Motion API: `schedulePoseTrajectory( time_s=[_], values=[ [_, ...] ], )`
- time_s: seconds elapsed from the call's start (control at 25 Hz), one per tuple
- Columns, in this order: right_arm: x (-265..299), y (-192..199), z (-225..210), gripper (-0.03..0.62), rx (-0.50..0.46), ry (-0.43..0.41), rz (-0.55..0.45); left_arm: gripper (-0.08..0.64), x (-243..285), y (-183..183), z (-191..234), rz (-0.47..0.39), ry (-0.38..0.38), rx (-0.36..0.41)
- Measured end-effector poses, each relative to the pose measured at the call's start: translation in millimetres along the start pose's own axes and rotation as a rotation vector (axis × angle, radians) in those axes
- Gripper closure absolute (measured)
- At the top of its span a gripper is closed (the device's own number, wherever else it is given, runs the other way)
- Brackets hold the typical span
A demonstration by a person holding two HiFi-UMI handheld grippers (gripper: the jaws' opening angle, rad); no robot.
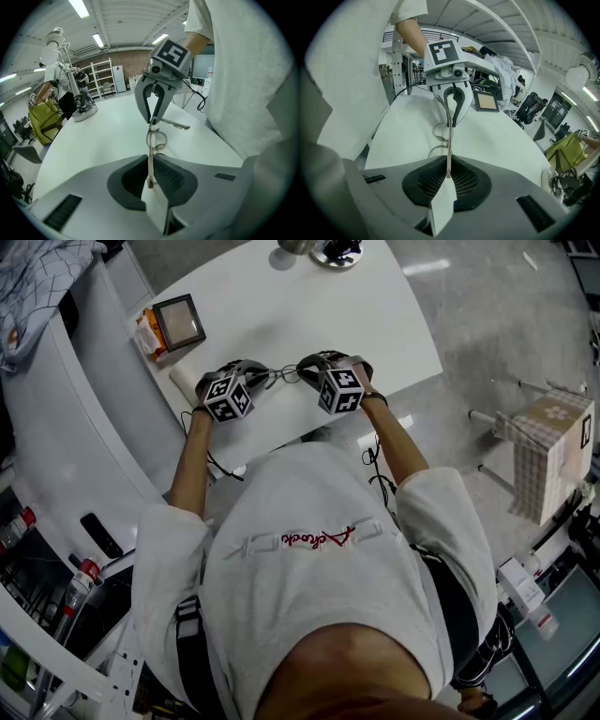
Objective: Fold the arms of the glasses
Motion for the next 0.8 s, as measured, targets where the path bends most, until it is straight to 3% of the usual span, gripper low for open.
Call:
schedulePoseTrajectory(
  time_s=[0.6, 0.8],
  values=[
    [21.2, -4.8, 1.6, 0.534, -0.046, -0.024, 0.061, 0.505, -49.7, 27.3, 12.0, -0.022, -0.219, -0.210],
    [22.0, -3.8, 3.0, 0.534, -0.042, -0.024, 0.067, 0.505, -52.9, 24.0, 11.2, -0.035, -0.257, -0.236]
  ],
)
Point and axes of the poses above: the fingertips, and each gripper's own axes: x forward along the fingers, z to its left, y out of its underside, the point moved 3 cm from there along -x, backward along the fingers, and after that the axes turned 13 degrees about x, right-handed, at the moved point
